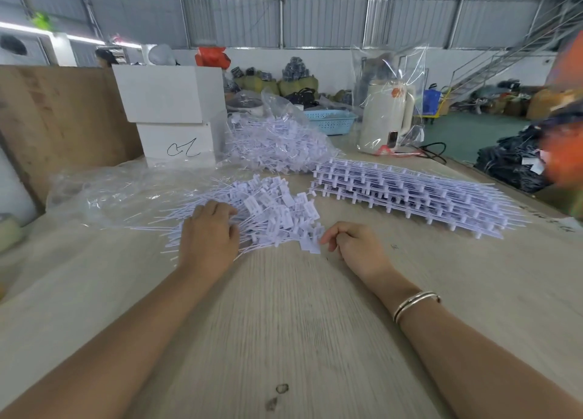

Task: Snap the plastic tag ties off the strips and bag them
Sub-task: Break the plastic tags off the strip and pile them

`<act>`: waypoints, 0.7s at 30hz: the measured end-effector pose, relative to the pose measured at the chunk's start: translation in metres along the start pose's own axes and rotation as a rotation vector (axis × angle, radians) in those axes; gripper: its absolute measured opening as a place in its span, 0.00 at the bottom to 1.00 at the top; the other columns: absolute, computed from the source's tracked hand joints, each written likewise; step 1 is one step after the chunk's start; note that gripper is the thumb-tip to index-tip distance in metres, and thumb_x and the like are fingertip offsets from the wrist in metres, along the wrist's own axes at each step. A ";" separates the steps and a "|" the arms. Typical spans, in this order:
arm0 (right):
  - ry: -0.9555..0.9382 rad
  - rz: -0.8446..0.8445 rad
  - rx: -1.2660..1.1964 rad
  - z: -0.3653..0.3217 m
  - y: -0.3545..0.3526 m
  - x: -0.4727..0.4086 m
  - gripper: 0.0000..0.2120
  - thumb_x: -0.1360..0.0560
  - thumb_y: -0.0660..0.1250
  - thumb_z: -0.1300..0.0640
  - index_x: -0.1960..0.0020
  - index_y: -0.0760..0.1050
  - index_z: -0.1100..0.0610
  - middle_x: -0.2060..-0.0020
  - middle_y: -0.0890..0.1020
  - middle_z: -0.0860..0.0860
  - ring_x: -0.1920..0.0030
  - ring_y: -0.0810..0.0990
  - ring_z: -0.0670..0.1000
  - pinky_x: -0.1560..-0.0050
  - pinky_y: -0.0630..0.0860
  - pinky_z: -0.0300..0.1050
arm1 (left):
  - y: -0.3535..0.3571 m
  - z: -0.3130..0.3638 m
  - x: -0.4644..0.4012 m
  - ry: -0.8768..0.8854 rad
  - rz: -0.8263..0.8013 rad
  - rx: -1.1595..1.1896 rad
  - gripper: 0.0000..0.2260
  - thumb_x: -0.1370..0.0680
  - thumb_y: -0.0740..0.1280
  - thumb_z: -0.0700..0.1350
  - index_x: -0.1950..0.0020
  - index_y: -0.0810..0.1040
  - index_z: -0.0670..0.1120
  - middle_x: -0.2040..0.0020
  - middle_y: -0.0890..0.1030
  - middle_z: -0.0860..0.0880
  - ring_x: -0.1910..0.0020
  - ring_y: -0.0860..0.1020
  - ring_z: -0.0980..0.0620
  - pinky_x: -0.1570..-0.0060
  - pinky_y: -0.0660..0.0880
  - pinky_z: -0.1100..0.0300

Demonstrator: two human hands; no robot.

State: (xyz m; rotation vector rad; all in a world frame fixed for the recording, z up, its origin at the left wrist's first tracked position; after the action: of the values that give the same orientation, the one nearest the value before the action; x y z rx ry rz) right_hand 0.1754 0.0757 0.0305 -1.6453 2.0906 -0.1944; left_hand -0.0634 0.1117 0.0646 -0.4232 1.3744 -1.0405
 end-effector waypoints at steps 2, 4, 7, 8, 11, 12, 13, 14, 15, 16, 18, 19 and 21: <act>-0.012 -0.094 0.072 -0.001 0.010 0.002 0.21 0.27 0.53 0.71 0.67 0.78 0.52 0.69 0.77 0.46 0.74 0.72 0.37 0.72 0.65 0.28 | -0.010 0.023 0.008 0.058 0.044 0.063 0.12 0.26 0.65 0.39 0.43 0.76 0.43 0.46 0.76 0.44 0.46 0.72 0.42 0.47 0.68 0.48; -0.028 -0.176 0.177 -0.003 0.021 0.004 0.21 0.27 0.54 0.70 0.66 0.78 0.52 0.67 0.77 0.43 0.68 0.75 0.41 0.66 0.69 0.33 | -0.013 0.059 0.020 0.172 0.017 0.138 0.13 0.26 0.65 0.40 0.42 0.75 0.44 0.47 0.77 0.46 0.47 0.73 0.44 0.50 0.67 0.50; -0.070 -0.112 0.298 -0.007 0.019 0.003 0.14 0.29 0.59 0.69 0.61 0.81 0.56 0.64 0.81 0.46 0.62 0.75 0.46 0.58 0.68 0.37 | 0.003 0.113 0.043 0.279 -0.136 0.289 0.15 0.25 0.63 0.42 0.38 0.72 0.46 0.46 0.76 0.48 0.47 0.74 0.48 0.49 0.69 0.54; -0.059 -0.054 0.320 -0.006 0.014 0.002 0.12 0.30 0.61 0.69 0.59 0.81 0.58 0.61 0.82 0.50 0.60 0.76 0.47 0.57 0.67 0.37 | 0.012 0.126 0.051 0.281 -0.197 0.328 0.17 0.25 0.62 0.42 0.36 0.70 0.47 0.44 0.75 0.48 0.45 0.73 0.48 0.47 0.70 0.54; 0.003 0.057 0.355 0.001 -0.002 -0.008 0.10 0.30 0.63 0.67 0.54 0.81 0.58 0.52 0.80 0.55 0.53 0.78 0.53 0.52 0.72 0.41 | 0.035 0.143 0.064 0.239 -0.312 0.329 0.23 0.24 0.61 0.44 0.29 0.62 0.48 0.40 0.73 0.47 0.41 0.71 0.47 0.43 0.69 0.54; -0.006 0.052 0.402 0.002 -0.006 -0.014 0.10 0.28 0.63 0.67 0.52 0.80 0.59 0.49 0.79 0.55 0.50 0.78 0.54 0.51 0.71 0.41 | 0.037 0.143 0.064 0.231 -0.315 0.318 0.24 0.23 0.61 0.45 0.28 0.61 0.49 0.41 0.73 0.47 0.41 0.71 0.47 0.43 0.68 0.55; -0.025 0.032 0.480 0.002 -0.009 -0.021 0.10 0.27 0.63 0.66 0.49 0.80 0.60 0.47 0.77 0.56 0.48 0.77 0.55 0.49 0.71 0.41 | 0.039 0.141 0.063 0.221 -0.316 0.321 0.23 0.23 0.61 0.45 0.29 0.62 0.49 0.41 0.73 0.47 0.41 0.71 0.48 0.42 0.68 0.55; -0.045 0.006 0.578 0.003 -0.013 -0.028 0.11 0.26 0.63 0.65 0.46 0.79 0.60 0.45 0.76 0.57 0.45 0.76 0.56 0.46 0.71 0.42 | 0.040 0.138 0.062 0.211 -0.322 0.333 0.22 0.23 0.61 0.45 0.29 0.63 0.49 0.41 0.72 0.48 0.41 0.71 0.48 0.41 0.68 0.55; -0.055 -0.015 0.677 0.005 -0.018 -0.036 0.13 0.25 0.61 0.65 0.43 0.78 0.60 0.42 0.75 0.57 0.42 0.74 0.57 0.42 0.71 0.45 | 0.040 0.137 0.062 0.209 -0.326 0.342 0.21 0.23 0.61 0.45 0.30 0.65 0.49 0.41 0.72 0.48 0.41 0.71 0.48 0.41 0.67 0.54; -0.050 -0.023 0.766 0.008 -0.024 -0.044 0.14 0.24 0.60 0.64 0.41 0.77 0.60 0.40 0.74 0.57 0.39 0.72 0.57 0.39 0.70 0.47 | 0.040 0.137 0.062 0.220 -0.328 0.337 0.20 0.23 0.61 0.46 0.31 0.65 0.49 0.41 0.72 0.48 0.41 0.70 0.49 0.40 0.67 0.54; -0.042 0.006 0.942 0.012 -0.037 -0.059 0.15 0.23 0.58 0.65 0.39 0.76 0.61 0.39 0.72 0.57 0.37 0.69 0.58 0.38 0.70 0.51 | 0.041 0.141 0.065 0.272 -0.325 0.290 0.20 0.23 0.60 0.46 0.31 0.66 0.50 0.41 0.72 0.50 0.40 0.69 0.50 0.41 0.67 0.55; -0.049 0.031 1.019 0.012 -0.043 -0.066 0.15 0.23 0.57 0.65 0.40 0.76 0.61 0.39 0.72 0.57 0.37 0.69 0.59 0.39 0.70 0.51 | 0.042 0.144 0.065 0.300 -0.320 0.278 0.19 0.23 0.59 0.46 0.31 0.66 0.50 0.41 0.72 0.50 0.40 0.69 0.50 0.41 0.66 0.56; -0.074 0.076 1.122 0.010 -0.051 -0.077 0.14 0.23 0.57 0.64 0.42 0.77 0.61 0.40 0.73 0.57 0.39 0.69 0.59 0.41 0.70 0.52 | 0.044 0.147 0.064 0.326 -0.313 0.282 0.19 0.22 0.59 0.47 0.31 0.67 0.51 0.41 0.72 0.52 0.40 0.68 0.51 0.40 0.66 0.57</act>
State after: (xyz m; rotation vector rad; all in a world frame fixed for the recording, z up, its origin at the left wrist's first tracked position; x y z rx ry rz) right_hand 0.2377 0.1361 0.0623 -0.8460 1.4692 -1.0321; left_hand 0.0791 0.0372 0.0233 -0.2700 1.4452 -1.5934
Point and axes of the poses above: each hand's wrist, its own x-axis away from the middle knuckle, its own y-axis out of the palm, z = x × y, the point moved 8 cm from there along -x, towards the middle knuckle
